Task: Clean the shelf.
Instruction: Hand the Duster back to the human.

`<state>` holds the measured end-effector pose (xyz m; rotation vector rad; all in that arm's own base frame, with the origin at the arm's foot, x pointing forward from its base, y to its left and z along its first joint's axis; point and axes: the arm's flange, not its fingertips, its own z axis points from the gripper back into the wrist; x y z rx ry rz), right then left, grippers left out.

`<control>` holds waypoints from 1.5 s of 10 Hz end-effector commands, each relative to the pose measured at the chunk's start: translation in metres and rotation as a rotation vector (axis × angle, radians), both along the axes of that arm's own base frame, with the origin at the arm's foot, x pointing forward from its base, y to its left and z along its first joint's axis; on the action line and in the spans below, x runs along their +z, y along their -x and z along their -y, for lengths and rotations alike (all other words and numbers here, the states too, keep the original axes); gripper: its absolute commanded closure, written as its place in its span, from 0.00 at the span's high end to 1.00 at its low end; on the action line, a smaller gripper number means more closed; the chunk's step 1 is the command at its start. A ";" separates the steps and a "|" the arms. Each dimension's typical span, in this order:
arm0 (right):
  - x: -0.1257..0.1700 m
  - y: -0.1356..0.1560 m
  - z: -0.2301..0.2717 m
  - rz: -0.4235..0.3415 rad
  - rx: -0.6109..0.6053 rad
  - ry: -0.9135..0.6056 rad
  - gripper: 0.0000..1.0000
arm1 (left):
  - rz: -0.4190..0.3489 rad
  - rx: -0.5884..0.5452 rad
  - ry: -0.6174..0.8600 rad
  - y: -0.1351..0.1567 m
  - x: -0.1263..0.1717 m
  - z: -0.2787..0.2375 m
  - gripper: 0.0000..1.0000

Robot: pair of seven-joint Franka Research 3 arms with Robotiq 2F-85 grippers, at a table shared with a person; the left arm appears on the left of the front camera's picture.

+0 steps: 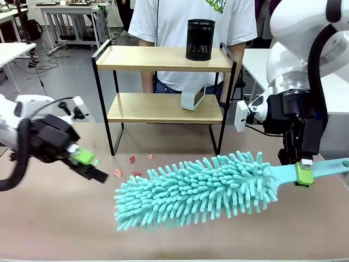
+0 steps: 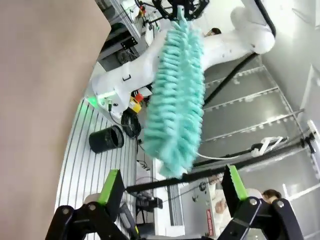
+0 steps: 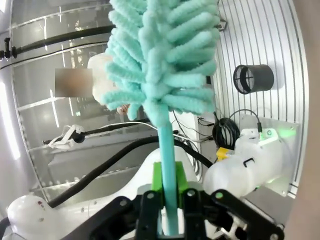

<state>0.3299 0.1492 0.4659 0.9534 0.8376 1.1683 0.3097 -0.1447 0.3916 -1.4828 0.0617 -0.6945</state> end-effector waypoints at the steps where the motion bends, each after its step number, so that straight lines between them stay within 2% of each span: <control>1: 0.008 -0.007 0.017 0.046 -0.007 -0.061 0.12 | -0.084 0.029 0.005 0.025 -0.014 0.011 1.00; 2: 0.001 -0.010 0.028 -0.020 -0.158 -0.001 0.12 | 0.000 0.000 0.000 0.000 0.000 0.000 1.00; 3: 0.004 -0.002 0.004 0.012 -0.005 -0.017 0.12 | 0.000 0.000 0.000 0.000 0.000 0.000 1.00; 4: 0.004 -0.006 0.014 0.007 -0.046 -0.016 0.12 | -0.032 0.006 -0.001 -0.002 -0.011 0.012 1.00; 6: 0.003 -0.021 0.001 0.017 0.048 -0.085 0.12 | -0.056 0.015 0.033 -0.004 -0.020 0.039 1.00; 7: 0.001 -0.027 -0.003 -0.013 0.070 -0.097 0.12 | -0.062 0.013 0.052 -0.006 -0.021 0.049 1.00; 10: -0.003 -0.040 -0.013 -0.030 0.068 -0.084 0.12 | -0.087 -0.051 0.095 0.001 -0.014 0.068 1.00; 12: -0.004 -0.043 -0.015 -0.030 0.039 -0.080 0.12 | -0.108 -0.129 0.076 0.015 -0.016 0.081 1.00; 15: -0.006 -0.042 -0.011 -0.020 0.003 -0.104 0.12 | -0.105 -0.178 0.040 0.028 -0.025 0.098 1.00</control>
